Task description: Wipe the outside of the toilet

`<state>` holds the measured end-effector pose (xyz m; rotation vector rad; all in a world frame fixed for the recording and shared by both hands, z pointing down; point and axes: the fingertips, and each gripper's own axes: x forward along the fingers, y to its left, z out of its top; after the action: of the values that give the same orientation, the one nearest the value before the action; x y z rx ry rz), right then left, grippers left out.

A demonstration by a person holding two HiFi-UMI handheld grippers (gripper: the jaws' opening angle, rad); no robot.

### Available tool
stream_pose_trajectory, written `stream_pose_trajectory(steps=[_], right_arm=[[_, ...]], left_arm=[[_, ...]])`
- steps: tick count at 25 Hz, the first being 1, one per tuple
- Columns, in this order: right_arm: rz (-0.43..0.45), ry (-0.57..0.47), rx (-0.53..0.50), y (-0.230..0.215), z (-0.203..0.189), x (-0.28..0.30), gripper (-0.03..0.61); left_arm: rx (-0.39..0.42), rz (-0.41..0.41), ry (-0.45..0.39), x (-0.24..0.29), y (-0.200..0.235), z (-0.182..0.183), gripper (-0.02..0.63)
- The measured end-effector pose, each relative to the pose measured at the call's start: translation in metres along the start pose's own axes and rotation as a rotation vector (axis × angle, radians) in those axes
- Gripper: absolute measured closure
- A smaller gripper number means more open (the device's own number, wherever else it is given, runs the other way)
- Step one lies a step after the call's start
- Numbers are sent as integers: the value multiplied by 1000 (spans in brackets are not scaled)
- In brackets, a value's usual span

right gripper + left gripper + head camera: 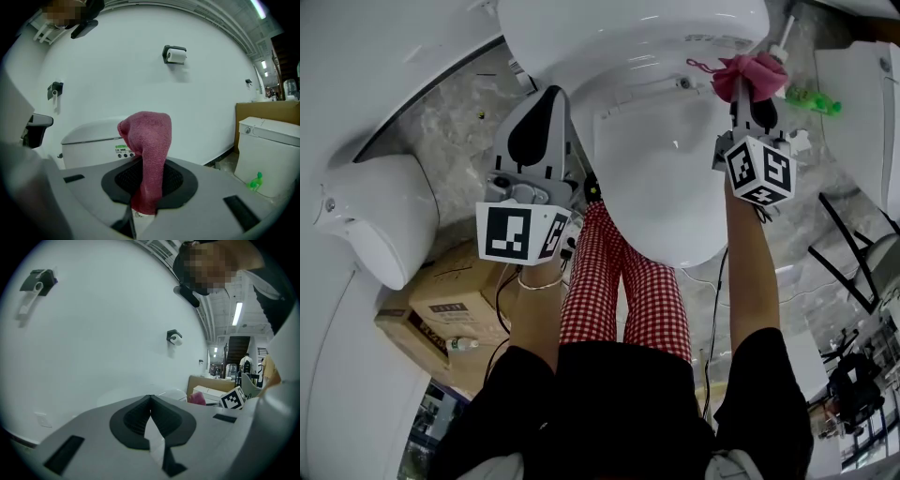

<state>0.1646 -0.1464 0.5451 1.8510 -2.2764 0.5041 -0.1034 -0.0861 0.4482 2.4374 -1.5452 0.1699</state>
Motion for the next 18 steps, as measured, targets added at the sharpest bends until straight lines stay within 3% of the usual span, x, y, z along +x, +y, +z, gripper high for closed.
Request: stream_pose_trajectory(steps=[8, 18], right_arm=[[63, 28, 81, 68, -30, -6, 492], [242, 87, 37, 169, -55, 2, 492]], left_arm=[[-9, 16, -2, -16, 12, -3, 609], [-21, 47, -7, -29, 33, -4, 611]])
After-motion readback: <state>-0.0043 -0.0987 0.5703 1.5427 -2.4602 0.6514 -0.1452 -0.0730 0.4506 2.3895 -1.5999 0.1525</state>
